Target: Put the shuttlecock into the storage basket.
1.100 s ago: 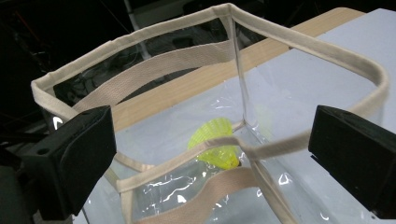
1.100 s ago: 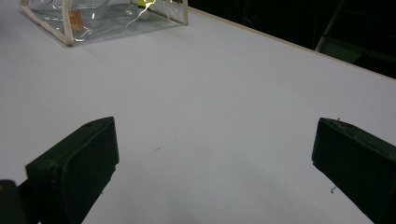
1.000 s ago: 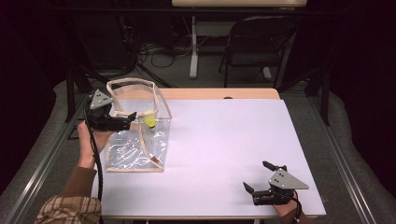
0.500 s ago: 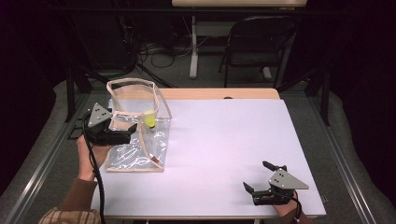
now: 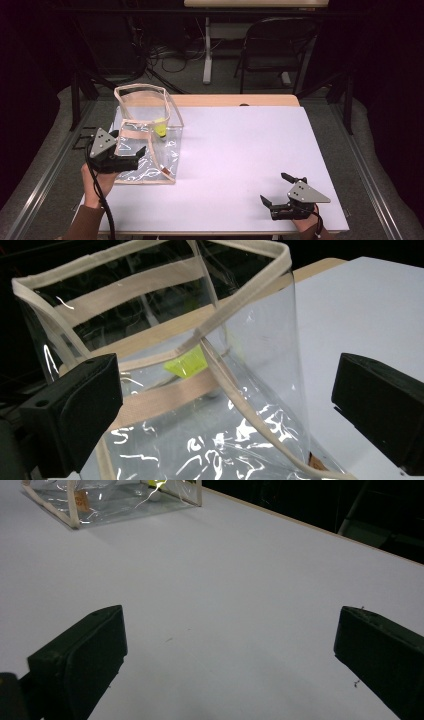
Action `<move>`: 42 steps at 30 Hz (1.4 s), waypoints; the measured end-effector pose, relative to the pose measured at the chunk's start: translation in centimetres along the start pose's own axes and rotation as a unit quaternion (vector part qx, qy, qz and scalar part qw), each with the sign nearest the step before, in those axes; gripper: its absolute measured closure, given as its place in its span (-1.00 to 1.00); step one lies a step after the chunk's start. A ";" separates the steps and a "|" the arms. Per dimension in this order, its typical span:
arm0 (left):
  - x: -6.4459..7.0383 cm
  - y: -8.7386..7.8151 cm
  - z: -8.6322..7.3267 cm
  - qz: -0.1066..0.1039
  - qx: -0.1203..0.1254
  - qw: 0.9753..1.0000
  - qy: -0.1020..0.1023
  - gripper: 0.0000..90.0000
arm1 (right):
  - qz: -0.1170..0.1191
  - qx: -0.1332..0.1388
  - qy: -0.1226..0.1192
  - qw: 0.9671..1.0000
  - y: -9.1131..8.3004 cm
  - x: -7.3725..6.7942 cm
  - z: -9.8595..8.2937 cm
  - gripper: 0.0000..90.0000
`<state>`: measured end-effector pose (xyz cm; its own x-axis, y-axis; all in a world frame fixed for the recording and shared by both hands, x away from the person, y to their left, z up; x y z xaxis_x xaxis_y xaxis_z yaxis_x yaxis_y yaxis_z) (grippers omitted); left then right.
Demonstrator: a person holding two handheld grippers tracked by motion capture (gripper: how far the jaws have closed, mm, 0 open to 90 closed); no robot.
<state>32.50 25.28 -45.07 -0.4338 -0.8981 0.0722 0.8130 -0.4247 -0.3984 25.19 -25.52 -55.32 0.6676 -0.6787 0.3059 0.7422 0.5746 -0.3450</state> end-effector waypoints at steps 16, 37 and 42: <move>1.3 0.0 -5.4 -0.016 -0.004 1.000 -0.014 -1.00 | -0.001 0.000 -0.001 1.000 0.0 0.0 0.0 -1.00; 3.1 0.2 -9.9 -0.053 -0.011 0.999 -0.005 -1.00 | 0.000 0.002 -0.001 1.000 0.0 0.0 0.0 -1.00; 3.5 0.5 -10.6 -0.056 -0.021 0.998 0.000 -1.00 | 0.000 0.002 -0.001 1.000 0.0 0.0 0.0 -1.00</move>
Point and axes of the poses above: each handheld gripper's, and its own axes: y roughly forward along the jaws, z roughly out of its top, x roughly to its right, the point moved 1 cm from there along y, roughly forward along the jaws, and after that the axes turned 12 degrees about -y, right-handed, at the moved point
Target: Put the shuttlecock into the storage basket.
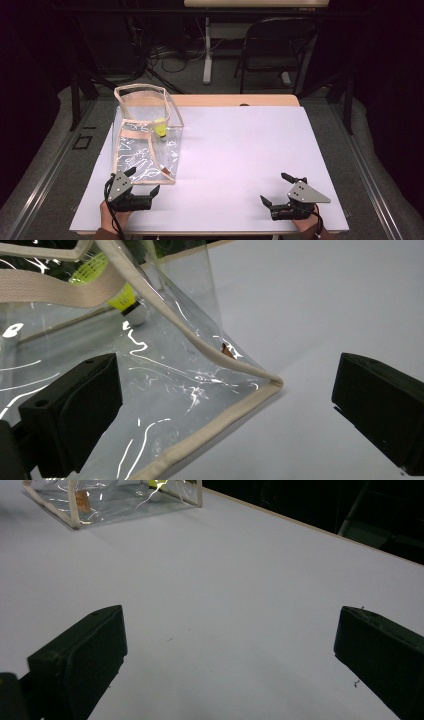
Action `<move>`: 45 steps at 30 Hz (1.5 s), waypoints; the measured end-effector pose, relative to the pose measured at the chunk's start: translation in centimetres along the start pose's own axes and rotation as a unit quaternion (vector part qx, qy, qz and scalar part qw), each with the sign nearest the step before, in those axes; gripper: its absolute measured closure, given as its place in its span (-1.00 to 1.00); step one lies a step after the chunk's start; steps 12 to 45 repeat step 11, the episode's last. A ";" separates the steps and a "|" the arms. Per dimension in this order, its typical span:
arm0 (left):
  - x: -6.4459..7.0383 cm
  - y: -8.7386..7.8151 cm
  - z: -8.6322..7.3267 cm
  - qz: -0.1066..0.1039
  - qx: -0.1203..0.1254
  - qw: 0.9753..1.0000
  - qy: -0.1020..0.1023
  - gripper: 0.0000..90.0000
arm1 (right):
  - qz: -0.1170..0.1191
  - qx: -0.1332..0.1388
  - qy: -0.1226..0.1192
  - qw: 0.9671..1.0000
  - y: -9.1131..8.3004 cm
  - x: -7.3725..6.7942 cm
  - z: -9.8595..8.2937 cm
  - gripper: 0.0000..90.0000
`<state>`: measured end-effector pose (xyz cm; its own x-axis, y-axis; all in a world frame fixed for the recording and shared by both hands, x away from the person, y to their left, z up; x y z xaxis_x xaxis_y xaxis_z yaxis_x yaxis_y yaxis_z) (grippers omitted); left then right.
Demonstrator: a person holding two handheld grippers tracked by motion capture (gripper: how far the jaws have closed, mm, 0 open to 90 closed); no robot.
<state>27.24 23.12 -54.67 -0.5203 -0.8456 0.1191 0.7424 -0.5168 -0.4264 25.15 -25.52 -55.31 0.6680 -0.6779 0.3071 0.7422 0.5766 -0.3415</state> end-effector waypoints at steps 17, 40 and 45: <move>0.1 0.3 -0.3 -0.005 -0.009 1.000 0.002 -1.00 | 0.001 -0.001 0.000 1.000 0.0 0.1 0.0 -1.00; 0.1 0.3 -0.3 -0.005 -0.009 1.000 0.002 -1.00 | 0.001 -0.001 0.000 1.000 0.0 0.1 0.0 -1.00; 0.1 0.3 -0.3 -0.005 -0.009 1.000 0.002 -1.00 | 0.001 -0.001 0.000 1.000 0.0 0.1 0.0 -1.00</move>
Point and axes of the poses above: each handheld gripper's, and its own axes: y roughly forward along the jaws, z roughly out of its top, x roughly to its right, the point moved 1 cm from there along y, roughly forward along the jaws, and after that the axes turned 12 degrees about -y, right-handed, at the moved point
